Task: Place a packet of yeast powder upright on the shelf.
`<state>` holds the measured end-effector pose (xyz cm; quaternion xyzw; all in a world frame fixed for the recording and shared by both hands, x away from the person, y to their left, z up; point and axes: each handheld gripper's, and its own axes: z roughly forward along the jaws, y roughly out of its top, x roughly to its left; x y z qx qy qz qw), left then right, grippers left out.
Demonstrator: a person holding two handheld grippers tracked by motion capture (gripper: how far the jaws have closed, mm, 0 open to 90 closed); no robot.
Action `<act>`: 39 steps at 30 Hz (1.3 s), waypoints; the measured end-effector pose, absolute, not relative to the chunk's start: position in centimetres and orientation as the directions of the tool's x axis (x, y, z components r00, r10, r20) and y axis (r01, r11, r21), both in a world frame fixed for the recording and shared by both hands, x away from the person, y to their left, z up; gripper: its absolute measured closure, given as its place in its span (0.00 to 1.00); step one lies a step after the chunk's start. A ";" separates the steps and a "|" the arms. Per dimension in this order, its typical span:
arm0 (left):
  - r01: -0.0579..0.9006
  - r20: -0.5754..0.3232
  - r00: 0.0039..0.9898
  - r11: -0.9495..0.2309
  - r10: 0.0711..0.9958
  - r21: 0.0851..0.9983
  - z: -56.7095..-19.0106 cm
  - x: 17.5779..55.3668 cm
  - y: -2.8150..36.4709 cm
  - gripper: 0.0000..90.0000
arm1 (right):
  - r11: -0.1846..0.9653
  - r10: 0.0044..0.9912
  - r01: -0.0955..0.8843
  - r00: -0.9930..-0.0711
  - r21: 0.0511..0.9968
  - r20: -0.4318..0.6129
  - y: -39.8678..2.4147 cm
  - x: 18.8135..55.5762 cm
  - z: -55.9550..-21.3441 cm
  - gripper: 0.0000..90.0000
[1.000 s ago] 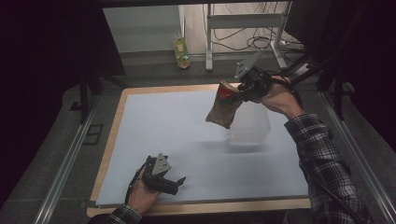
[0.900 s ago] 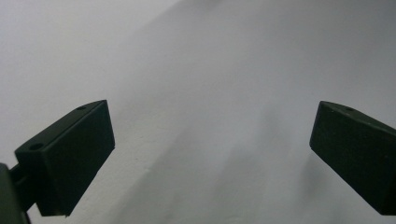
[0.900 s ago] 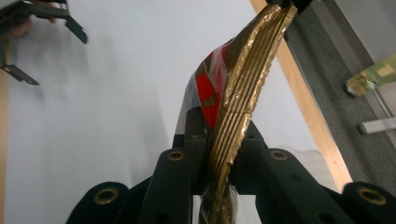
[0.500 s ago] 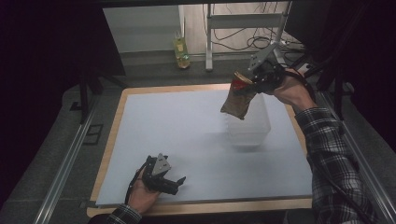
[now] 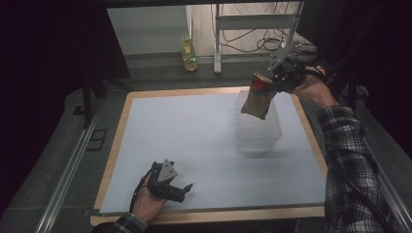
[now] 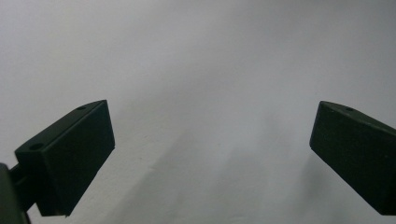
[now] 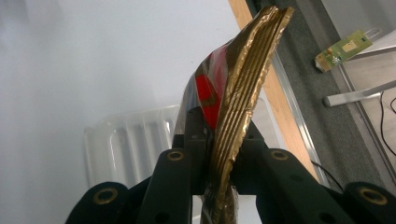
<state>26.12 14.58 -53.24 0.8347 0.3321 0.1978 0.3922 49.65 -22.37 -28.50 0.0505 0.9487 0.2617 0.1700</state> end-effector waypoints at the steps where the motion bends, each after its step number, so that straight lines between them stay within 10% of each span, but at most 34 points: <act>1: 0.400 0.069 0.701 -0.471 0.710 0.786 -53.2 26.1 14.6 0.00 | 0.860 0.178 0.001 -0.938 0.511 -0.297 -22.5 49.7 -28.6 0.88; 39: 0.407 0.074 0.693 -0.474 0.717 0.781 -53.3 26.1 14.8 0.01 | 0.873 0.083 -0.026 -0.976 0.488 -0.202 -22.7 52.4 -34.9 0.87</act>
